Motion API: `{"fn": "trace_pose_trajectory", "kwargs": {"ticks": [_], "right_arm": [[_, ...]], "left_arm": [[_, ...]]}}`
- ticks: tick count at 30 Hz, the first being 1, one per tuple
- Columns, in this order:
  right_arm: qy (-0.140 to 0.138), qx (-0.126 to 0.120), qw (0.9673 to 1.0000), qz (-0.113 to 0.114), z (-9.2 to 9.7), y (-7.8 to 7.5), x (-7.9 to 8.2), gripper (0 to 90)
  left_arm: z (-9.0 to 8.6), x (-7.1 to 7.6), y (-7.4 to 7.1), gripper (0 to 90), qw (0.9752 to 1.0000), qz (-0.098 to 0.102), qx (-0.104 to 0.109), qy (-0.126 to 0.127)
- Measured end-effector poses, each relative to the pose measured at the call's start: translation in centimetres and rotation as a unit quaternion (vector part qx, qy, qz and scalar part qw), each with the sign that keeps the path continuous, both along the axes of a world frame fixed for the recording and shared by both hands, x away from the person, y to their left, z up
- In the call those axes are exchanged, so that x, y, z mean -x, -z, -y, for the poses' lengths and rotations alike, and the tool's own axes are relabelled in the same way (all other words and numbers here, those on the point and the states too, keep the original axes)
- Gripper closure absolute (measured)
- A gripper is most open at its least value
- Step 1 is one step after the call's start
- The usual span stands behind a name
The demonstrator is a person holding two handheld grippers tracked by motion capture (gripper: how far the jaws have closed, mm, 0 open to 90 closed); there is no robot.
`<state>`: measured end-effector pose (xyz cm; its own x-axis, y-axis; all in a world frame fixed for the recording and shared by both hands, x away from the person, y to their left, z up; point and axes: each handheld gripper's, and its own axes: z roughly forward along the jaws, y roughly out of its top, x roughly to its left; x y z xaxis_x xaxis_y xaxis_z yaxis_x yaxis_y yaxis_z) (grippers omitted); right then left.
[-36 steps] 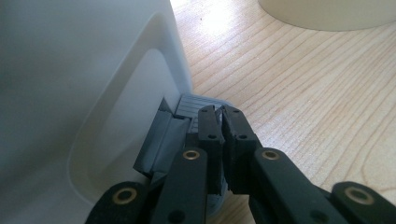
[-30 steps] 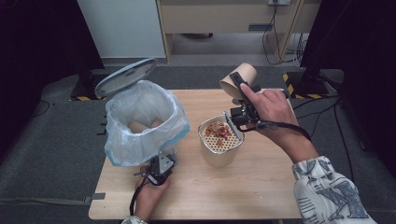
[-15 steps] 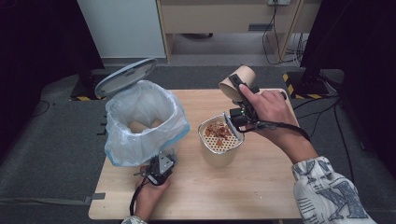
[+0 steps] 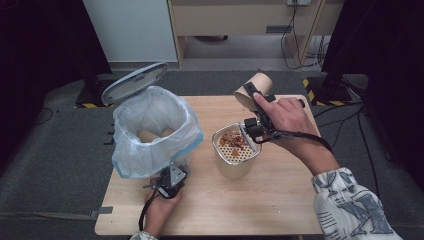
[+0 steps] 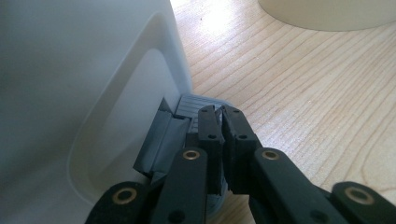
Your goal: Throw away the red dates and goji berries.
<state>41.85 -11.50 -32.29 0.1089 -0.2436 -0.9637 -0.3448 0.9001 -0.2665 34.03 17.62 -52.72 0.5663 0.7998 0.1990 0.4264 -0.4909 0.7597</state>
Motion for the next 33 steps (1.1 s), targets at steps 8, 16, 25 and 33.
{"fn": "trace_pose_trajectory", "kwargs": {"ticks": [8, 16, 25, 33], "right_arm": [[0.011, -0.004, 0.9999, 0.004, 0.1, -0.7, -0.5, 35.1], [-0.007, 0.106, 0.9932, -0.047, -1.1, 5.3, -0.2, 35.3], [0.019, 0.115, 0.9923, -0.043, 0.2, 5.3, -0.7, 35.8], [0.022, 0.132, 0.9894, -0.056, 0.6, 6.6, -0.9, 36.0]], "left_arm": [[0.0, 0.0, 0.0, 85.9, 1.0, -0.001, -0.001, -0.001], [0.0, 0.0, 0.0, 85.4, 1.0, -0.001, 0.0, 0.0], [0.1, 0.1, 0.0, 85.0, 1.0, -0.001, -0.001, 0.001], [0.1, 0.0, 0.0, 85.0, 1.0, 0.0, 0.002, 0.002]]}}
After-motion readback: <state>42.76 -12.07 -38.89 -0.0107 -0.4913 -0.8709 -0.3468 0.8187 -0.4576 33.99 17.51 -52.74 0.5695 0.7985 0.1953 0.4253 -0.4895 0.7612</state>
